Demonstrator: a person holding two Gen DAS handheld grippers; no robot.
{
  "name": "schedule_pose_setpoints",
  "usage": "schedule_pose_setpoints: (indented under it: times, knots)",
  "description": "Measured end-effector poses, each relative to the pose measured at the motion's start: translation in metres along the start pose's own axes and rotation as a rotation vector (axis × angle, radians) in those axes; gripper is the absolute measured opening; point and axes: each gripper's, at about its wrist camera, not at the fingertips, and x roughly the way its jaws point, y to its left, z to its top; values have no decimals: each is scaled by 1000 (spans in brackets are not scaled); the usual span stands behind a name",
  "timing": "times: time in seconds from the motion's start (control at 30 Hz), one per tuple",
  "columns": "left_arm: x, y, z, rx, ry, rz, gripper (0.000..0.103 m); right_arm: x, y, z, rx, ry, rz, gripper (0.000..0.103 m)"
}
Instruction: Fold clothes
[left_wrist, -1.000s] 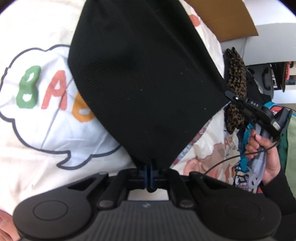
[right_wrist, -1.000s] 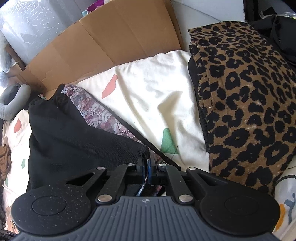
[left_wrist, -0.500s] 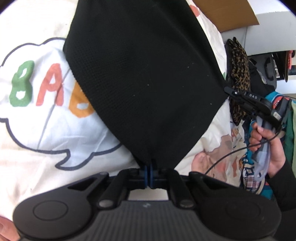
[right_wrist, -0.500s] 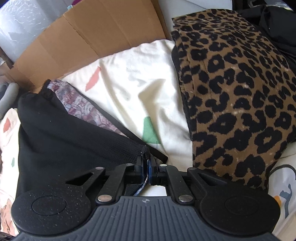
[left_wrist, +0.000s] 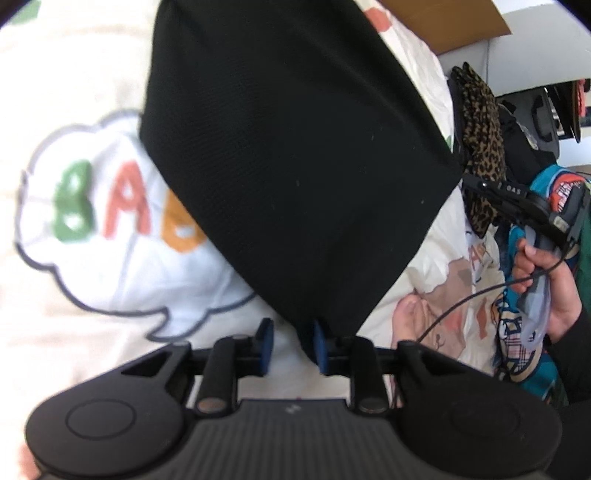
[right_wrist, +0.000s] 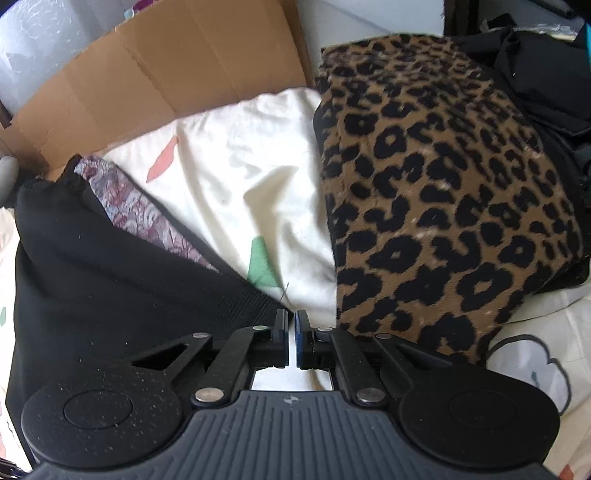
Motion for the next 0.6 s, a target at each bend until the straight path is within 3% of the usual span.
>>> schedule_pose_setpoints:
  times: [0.07,0.43,0.6]
  knots:
    - [-13,-2,9,7,-18,22,36,-8,1,2,0,-31,12,4]
    - [-64,-44,88,136,-137,157,38,-16,21,15,-30,-113,129,9]
    - [-79,-55,124,136,-196,226,38,-13,25,19,-19,-135,171,10]
